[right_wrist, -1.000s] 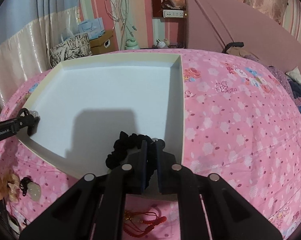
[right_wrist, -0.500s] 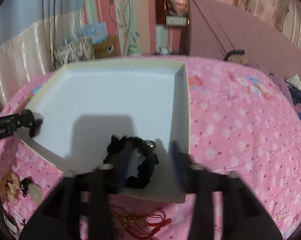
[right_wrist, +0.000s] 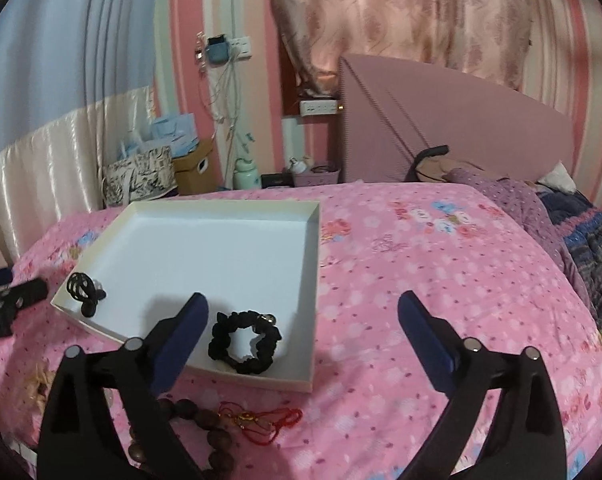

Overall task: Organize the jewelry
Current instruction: 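Move both open grippers back toward the remaining jewelry on the bedspread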

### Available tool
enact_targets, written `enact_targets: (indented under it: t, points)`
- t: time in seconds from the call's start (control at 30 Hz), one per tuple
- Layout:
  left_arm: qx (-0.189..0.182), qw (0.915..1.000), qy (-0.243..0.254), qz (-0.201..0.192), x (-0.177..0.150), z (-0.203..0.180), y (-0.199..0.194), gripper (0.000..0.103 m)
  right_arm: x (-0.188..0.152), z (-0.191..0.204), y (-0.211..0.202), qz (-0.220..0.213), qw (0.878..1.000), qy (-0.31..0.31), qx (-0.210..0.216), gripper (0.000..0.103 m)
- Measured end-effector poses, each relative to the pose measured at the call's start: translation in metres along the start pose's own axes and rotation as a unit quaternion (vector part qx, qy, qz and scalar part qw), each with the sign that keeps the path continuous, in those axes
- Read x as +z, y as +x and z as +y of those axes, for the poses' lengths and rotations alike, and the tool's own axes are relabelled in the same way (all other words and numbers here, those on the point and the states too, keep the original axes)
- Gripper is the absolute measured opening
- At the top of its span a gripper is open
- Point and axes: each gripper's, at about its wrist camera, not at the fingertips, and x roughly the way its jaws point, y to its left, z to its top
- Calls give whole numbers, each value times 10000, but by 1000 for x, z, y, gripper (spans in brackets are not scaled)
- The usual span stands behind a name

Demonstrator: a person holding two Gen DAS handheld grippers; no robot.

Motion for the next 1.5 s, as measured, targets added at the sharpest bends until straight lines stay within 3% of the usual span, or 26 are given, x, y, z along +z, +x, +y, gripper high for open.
enact_targets:
  t: [0.4, 0.7, 0.8, 1.13, 1.5]
  points:
    - [12, 9973, -717, -177, -45, 47, -33, 100, -29, -3, -25, 55, 9985, -168, -513, 101]
    - [195, 9996, -194, -19, -65, 43, -26, 100, -40, -5, -12, 351, 9984, -94, -426, 101]
    - [173, 9998, -127, -5, -66, 38, -29, 100, -43, -3, -8, 443, 9982, -130, -388, 101]
    - [-83, 9982, -162, 570, -71, 39, -14, 100, -53, 10, 2, 738, 9969, -184, -208, 100]
    - [116, 9964, 83, 840, -77, 30, 0, 100, -60, 8, 17, 1060, 9943, -62, -93, 100]
